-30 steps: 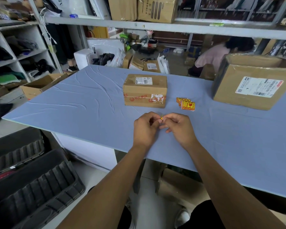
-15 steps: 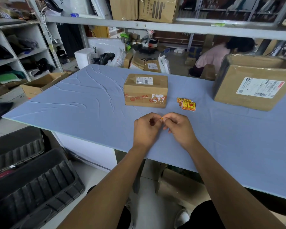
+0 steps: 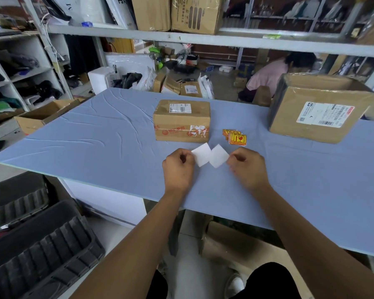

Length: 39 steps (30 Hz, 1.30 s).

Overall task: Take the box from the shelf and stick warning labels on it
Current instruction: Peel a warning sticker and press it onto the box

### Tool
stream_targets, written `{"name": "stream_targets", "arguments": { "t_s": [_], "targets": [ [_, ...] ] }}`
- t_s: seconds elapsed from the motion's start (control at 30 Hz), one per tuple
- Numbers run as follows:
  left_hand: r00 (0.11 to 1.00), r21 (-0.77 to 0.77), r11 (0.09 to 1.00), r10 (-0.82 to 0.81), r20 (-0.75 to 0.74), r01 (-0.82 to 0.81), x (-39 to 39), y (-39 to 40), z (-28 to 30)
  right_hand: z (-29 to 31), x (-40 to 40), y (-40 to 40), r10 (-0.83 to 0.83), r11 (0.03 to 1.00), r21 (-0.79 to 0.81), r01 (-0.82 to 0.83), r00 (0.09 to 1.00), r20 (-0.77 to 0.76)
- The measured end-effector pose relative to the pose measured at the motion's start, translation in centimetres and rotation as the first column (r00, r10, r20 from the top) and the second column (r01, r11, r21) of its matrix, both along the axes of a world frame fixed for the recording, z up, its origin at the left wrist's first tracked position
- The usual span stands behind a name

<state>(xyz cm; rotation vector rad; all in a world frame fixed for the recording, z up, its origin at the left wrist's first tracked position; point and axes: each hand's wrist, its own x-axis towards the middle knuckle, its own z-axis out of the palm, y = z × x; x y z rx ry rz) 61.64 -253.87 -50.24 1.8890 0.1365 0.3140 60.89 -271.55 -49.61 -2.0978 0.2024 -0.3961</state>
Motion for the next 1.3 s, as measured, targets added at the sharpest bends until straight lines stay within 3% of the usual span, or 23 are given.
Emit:
{"name": "stream_targets", "arguments": {
  "t_s": [0.2, 0.33, 0.4, 0.47, 0.57, 0.63, 0.7, 0.77, 0.8, 0.83, 0.9, 1.07, 1.3],
  "targets": [
    [0.999, -0.04, 0.999, 0.029, -0.023, -0.03, 0.1, 0.1, 0.1, 0.5, -1.5, -2.9, -0.136, 0.99, -0.03, 0.134, 0.99, -0.046],
    [0.999, -0.046, 0.998, 0.03, -0.026, -0.031, -0.1, 0.1, 0.2, 0.5, -2.3, -0.3, -0.002, 0.973, -0.225, 0.048, 0.979, 0.202],
    [0.999, -0.041, 0.999, 0.028, -0.021, -0.029, -0.1, 0.2, 0.2, 0.0, -2.6, 1.4, 0.197, 0.888, -0.459, -0.033, 0.929, 0.313],
    [1.0, -0.037, 0.999, 0.024, -0.013, -0.024, -0.3, 0.2, 0.4, -0.7, -2.4, 2.6, 0.351, 0.73, -0.683, -0.042, 0.88, 0.32],
    [1.0, -0.045, 0.999, 0.006, -0.006, -0.006, -0.4, 0.2, 0.5, -1.3, -1.5, 3.5, 0.386, 0.655, -0.756, -0.001, 0.86, 0.333],
    [1.0, -0.07, 0.997, -0.013, -0.005, 0.012, -0.4, 0.3, 0.5, -1.4, -1.1, 3.8, 0.366, 0.672, -0.74, 0.015, 0.862, 0.35],
    [1.0, -0.127, 0.992, -0.023, -0.004, 0.022, -0.3, 0.4, 0.3, -1.2, -0.7, 4.1, 0.309, 0.778, -0.627, -0.029, 0.887, 0.343],
    [1.0, -0.182, 0.983, -0.014, 0.007, 0.015, -0.1, 0.5, 0.2, -0.5, -0.5, 4.4, 0.173, 0.963, -0.25, -0.101, 0.942, 0.286],
    [1.0, -0.197, 0.98, -0.01, 0.018, 0.014, 0.1, 0.6, 0.1, 0.0, -0.3, 4.5, 0.121, 0.993, -0.037, -0.115, 0.964, 0.239],
    [0.999, -0.199, 0.98, -0.017, 0.032, 0.023, 0.2, 0.6, 0.0, 0.3, -0.1, 4.5, 0.107, 0.984, 0.122, -0.133, 0.974, 0.202],
    [0.996, -0.197, 0.977, -0.07, 0.057, 0.08, 0.4, 0.7, -0.1, 0.7, 0.1, 4.3, 0.164, 0.948, 0.25, -0.199, 0.975, 0.152],
    [0.967, -0.231, 0.946, -0.194, 0.163, 0.228, 0.4, 1.1, 0.0, 0.8, 0.6, 3.9, 0.297, 0.897, 0.327, -0.299, 0.953, 0.057],
    [0.969, -0.23, 0.949, -0.183, 0.163, 0.218, 2.2, 1.0, -0.3, 0.3, 3.2, 3.9, 0.174, 0.968, 0.165, -0.191, 0.979, 0.109]
  ]
}}
